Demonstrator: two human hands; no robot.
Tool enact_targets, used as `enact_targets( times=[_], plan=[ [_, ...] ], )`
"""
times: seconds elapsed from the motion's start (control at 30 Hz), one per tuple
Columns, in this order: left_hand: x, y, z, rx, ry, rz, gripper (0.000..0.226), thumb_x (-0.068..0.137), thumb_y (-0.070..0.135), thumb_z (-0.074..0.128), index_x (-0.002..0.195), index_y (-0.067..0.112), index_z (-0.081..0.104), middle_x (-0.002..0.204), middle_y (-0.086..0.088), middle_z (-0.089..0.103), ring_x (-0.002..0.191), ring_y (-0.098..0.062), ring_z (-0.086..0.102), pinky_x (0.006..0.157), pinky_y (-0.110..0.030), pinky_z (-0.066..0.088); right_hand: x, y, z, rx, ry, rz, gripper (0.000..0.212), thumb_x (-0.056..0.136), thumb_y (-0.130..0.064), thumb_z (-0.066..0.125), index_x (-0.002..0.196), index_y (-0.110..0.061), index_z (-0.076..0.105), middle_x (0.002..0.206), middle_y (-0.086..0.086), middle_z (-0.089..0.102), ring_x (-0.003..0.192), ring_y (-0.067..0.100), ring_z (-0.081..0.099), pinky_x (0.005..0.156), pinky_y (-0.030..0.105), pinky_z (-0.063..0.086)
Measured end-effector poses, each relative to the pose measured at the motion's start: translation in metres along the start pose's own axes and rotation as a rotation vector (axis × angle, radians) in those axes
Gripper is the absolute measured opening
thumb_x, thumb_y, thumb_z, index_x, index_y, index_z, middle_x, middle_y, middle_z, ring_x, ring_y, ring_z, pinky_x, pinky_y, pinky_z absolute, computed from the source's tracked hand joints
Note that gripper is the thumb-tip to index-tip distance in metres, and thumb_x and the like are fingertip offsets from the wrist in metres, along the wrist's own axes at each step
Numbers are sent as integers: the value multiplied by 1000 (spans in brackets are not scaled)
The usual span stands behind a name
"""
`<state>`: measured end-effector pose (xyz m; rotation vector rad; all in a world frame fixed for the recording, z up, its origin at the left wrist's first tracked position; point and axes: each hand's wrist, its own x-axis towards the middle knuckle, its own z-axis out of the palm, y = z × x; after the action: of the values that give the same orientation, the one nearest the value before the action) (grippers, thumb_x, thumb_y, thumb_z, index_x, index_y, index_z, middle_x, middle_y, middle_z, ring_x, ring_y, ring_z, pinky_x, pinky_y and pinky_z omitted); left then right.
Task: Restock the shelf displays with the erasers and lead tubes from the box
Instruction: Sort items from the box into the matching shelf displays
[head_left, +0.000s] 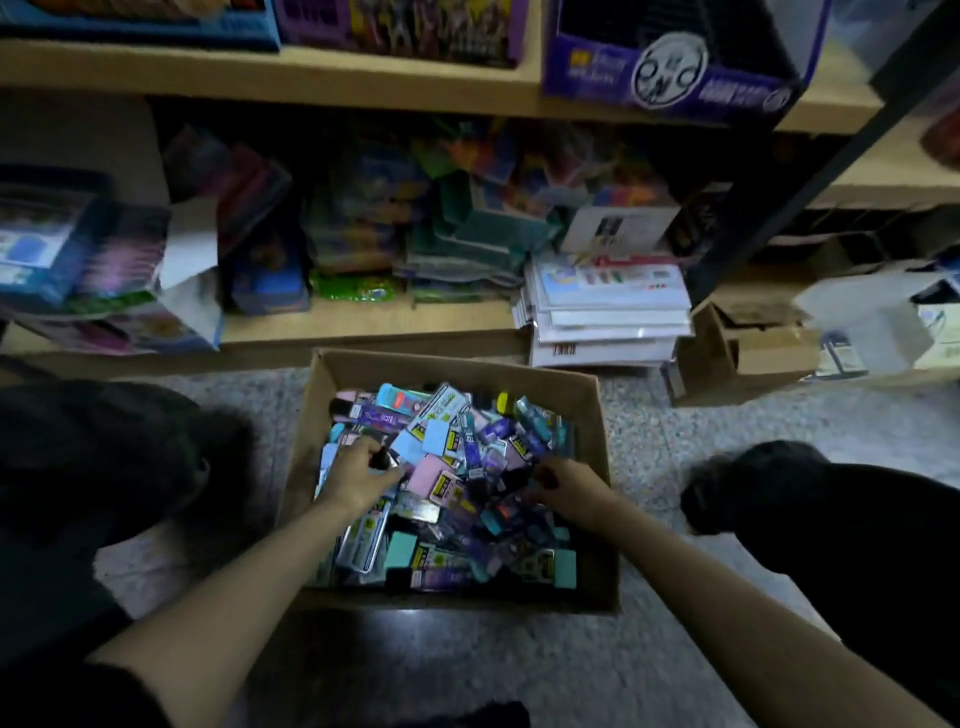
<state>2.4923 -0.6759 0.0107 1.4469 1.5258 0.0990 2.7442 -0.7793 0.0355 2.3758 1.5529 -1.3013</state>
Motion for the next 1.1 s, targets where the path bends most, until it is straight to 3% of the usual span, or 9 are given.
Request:
enact_targets(
  times=[0.2,0.37,0.43,0.57,0.73,0.8,0.9,1.0,1.1],
  plan=[
    [-5,-19,17,353,101,31,63,76,31,76,125,3,48,124,-19,44,116,-35,43,90,-39,40,23,7,52,91,33,239,78,81,-46,67,138,-8,31,142,19,34,127,38,41,99,39,39],
    [-36,-32,31,424,364,-125,63,70,31,79,118,1,51,116,-26,45,105,-42,44,83,-49,40,7,9,84,168,234,109,76,81,-38,70,143,-10,34,142,17,33,130,35,36,106,36,33],
    [-40,-37,33,368,370,-158,63,70,28,80,118,-1,50,117,-27,43,105,-44,43,87,-49,38,0,12,89,287,246,76,73,80,-30,73,140,-7,39,140,17,36,131,30,36,109,28,29],
    [-35,-36,28,260,325,-214,61,71,25,80,111,-6,45,117,-28,41,105,-45,45,89,-48,38,-3,19,84,545,280,118,50,79,-6,73,125,1,53,129,22,41,121,30,46,95,9,28],
    [-41,-41,27,312,184,-306,60,82,36,69,118,-5,44,125,-24,40,111,-38,45,82,-44,41,-2,23,77,676,179,163,58,77,0,73,128,4,47,124,28,51,113,33,55,95,35,48],
    [-41,-44,23,350,121,-320,61,83,41,67,122,-2,48,128,-22,41,114,-36,45,84,-41,42,0,22,78,551,156,141,66,75,-7,77,130,2,42,127,25,48,119,36,50,101,43,43],
    [-40,-49,18,372,81,-251,52,81,39,69,115,1,57,120,-22,51,113,-36,48,88,-41,46,1,21,77,26,189,14,77,75,-37,76,134,-4,40,127,17,42,119,33,43,99,40,40],
    [-41,-51,18,342,78,-254,45,80,39,71,104,2,63,108,-21,62,103,-36,58,82,-41,50,1,23,71,-5,60,-86,99,69,-39,80,144,-5,25,135,15,37,128,30,37,105,38,36],
    [-43,-48,21,289,93,-388,60,76,45,73,110,-1,57,108,-22,64,101,-37,61,78,-38,49,2,30,64,-57,-39,-109,116,64,-36,85,148,-5,11,144,15,30,134,29,33,108,39,33]
  ],
)
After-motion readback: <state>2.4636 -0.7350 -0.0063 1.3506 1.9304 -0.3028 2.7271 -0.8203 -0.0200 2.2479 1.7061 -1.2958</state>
